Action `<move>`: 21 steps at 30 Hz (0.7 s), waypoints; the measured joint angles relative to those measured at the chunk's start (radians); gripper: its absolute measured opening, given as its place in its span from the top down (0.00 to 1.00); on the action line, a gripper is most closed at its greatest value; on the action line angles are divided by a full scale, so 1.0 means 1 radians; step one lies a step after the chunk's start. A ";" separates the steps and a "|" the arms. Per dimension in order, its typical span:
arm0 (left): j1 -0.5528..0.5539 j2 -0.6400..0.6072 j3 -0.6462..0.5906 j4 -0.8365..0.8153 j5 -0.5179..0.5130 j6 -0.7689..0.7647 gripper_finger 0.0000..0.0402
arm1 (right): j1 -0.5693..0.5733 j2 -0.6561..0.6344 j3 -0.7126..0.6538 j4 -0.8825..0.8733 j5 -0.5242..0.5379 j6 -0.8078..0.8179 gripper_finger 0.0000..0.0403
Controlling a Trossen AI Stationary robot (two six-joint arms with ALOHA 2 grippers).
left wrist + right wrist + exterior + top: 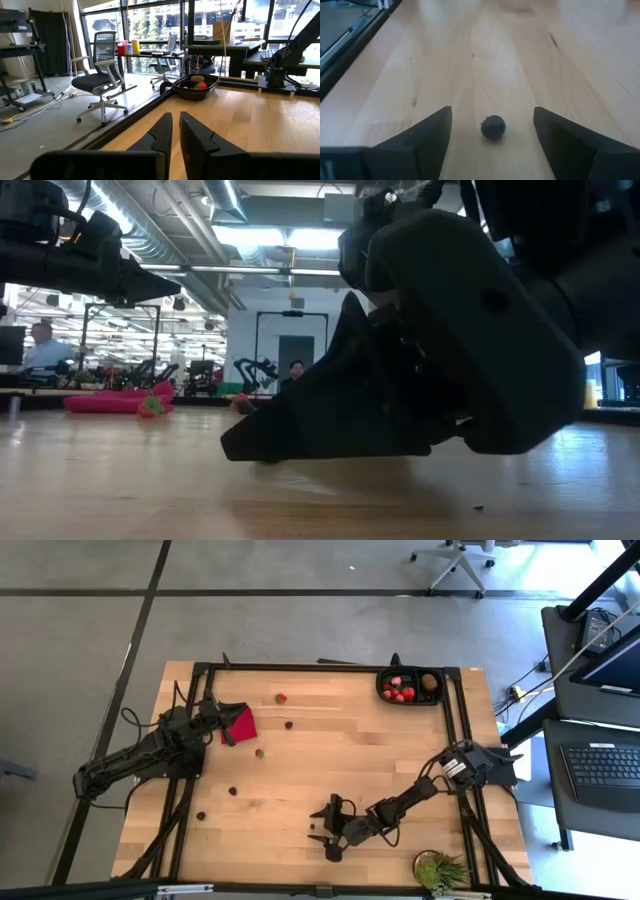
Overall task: Pick and placing Produce into tupperware
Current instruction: Put the black berry into the black bin
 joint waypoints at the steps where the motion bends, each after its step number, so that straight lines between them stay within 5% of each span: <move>1: 0.000 0.000 0.000 0.000 0.000 0.000 0.93 | 0.000 0.003 0.000 0.003 0.003 0.002 0.30; 21: 0.000 0.000 0.000 0.000 0.000 -0.002 0.93 | 0.008 0.005 0.005 -0.114 0.010 -0.015 0.63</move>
